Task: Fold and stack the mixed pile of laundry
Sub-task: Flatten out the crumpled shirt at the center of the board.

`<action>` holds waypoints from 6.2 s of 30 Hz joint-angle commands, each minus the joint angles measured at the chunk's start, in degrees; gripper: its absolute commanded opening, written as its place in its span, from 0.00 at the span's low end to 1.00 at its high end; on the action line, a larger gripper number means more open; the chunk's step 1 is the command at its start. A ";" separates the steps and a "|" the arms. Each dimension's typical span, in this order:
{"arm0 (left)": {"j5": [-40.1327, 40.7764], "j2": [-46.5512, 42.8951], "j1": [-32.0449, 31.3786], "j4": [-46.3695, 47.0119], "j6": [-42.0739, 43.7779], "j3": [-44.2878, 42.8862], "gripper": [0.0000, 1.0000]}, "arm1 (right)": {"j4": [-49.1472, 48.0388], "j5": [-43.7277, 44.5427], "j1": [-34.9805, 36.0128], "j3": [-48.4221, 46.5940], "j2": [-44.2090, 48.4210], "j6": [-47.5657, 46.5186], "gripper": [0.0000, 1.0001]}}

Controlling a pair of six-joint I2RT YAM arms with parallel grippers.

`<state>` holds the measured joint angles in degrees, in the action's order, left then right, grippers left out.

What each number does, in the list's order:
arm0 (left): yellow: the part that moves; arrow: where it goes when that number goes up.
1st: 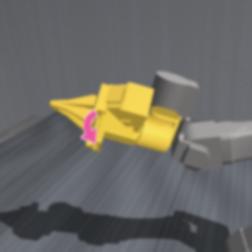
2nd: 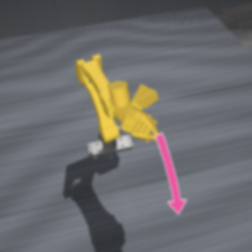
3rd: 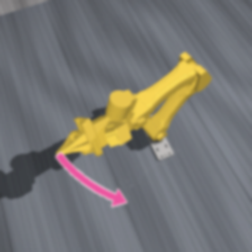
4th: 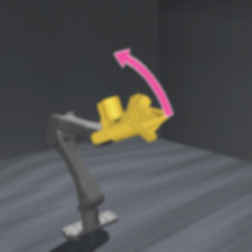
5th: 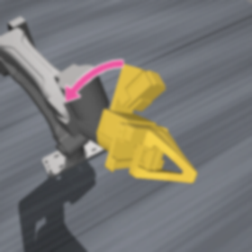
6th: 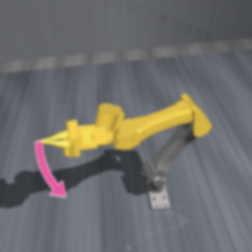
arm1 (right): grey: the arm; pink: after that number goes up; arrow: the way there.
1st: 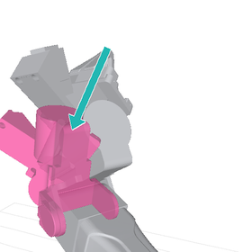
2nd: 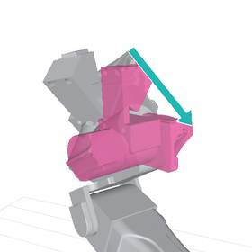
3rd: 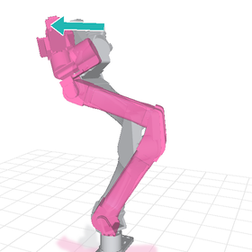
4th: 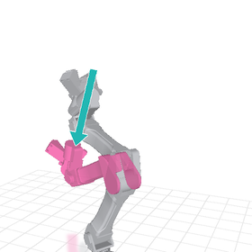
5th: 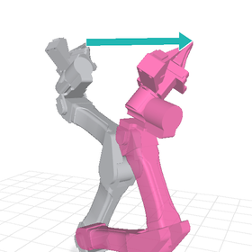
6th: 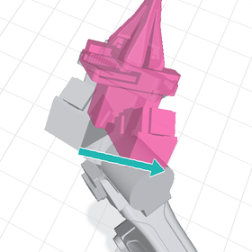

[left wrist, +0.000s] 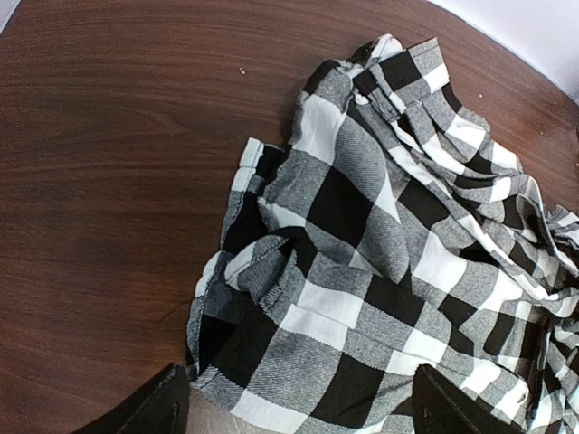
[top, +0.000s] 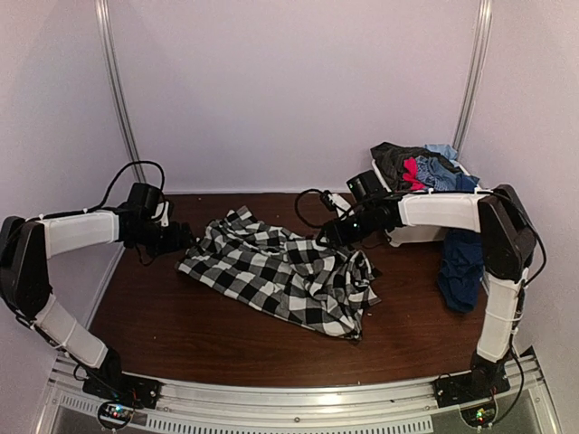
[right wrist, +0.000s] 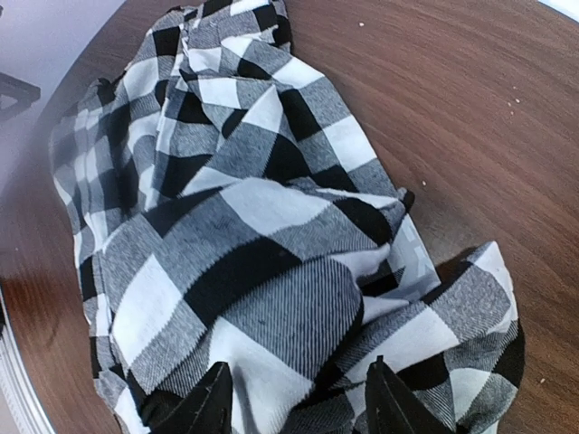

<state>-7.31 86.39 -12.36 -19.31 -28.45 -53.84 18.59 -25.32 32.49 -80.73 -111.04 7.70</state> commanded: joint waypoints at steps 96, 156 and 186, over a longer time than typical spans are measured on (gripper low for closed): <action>-1.28 12.01 -3.98 -3.99 3.41 -21.55 0.85 | -3.35 -1.58 -3.51 10.98 10.70 1.35 0.88; -6.58 26.35 -2.48 -1.47 12.71 -20.95 0.15 | -5.41 -10.23 1.75 17.01 10.14 -4.08 0.85; -30.39 0.33 -6.18 2.31 18.11 -46.86 0.00 | -10.50 -3.50 -1.92 12.91 15.84 -19.68 1.00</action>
<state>-31.62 87.81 -16.73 -19.27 -14.59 -98.30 7.27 -31.22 32.49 -65.87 -98.41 -7.40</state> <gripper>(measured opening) 0.019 0.993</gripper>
